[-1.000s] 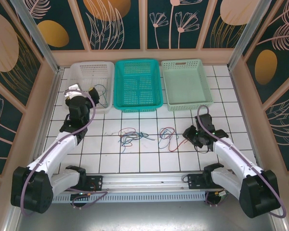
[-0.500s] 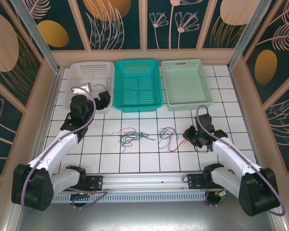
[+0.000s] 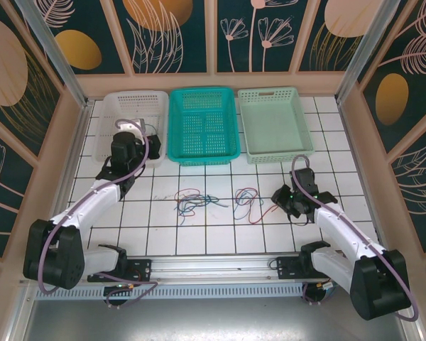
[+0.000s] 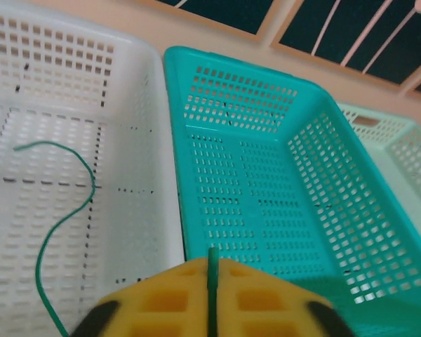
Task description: Untangle the cables
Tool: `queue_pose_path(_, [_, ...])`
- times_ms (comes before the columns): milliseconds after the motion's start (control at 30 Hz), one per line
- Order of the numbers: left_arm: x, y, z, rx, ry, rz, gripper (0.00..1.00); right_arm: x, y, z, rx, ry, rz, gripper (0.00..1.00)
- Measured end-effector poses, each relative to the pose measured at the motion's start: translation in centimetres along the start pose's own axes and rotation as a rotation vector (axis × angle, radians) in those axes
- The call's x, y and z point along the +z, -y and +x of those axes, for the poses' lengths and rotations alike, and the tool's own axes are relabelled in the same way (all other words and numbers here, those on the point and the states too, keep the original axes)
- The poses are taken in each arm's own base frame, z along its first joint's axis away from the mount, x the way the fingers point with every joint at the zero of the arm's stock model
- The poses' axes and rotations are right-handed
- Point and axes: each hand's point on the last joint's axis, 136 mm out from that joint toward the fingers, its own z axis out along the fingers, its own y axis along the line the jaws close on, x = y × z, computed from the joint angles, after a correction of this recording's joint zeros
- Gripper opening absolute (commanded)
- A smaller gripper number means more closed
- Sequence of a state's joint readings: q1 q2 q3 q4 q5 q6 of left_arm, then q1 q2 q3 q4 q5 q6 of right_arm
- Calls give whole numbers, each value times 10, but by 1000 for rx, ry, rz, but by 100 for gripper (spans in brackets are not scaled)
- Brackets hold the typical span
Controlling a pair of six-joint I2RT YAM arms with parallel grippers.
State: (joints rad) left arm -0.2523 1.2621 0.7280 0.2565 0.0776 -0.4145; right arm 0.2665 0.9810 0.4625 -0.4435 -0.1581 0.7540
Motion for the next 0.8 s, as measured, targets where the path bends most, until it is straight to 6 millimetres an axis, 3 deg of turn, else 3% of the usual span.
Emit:
queue_pose_path(167, [-7,6,-23,87,60,-1,0,0,1,-1,-11,4,0,27])
queue_pose_path(433, [-38,24,-71,257,277,24,0,0,0,-4,-17,11,-4,26])
queue_pose_path(700, [-45,7,-57,367,373,-30,0,0,-1,-5,-34,18,-10,25])
queue_pose_path(800, [-50,5,-63,405,432,-53,0,0,-2,-6,-34,19,-11,24])
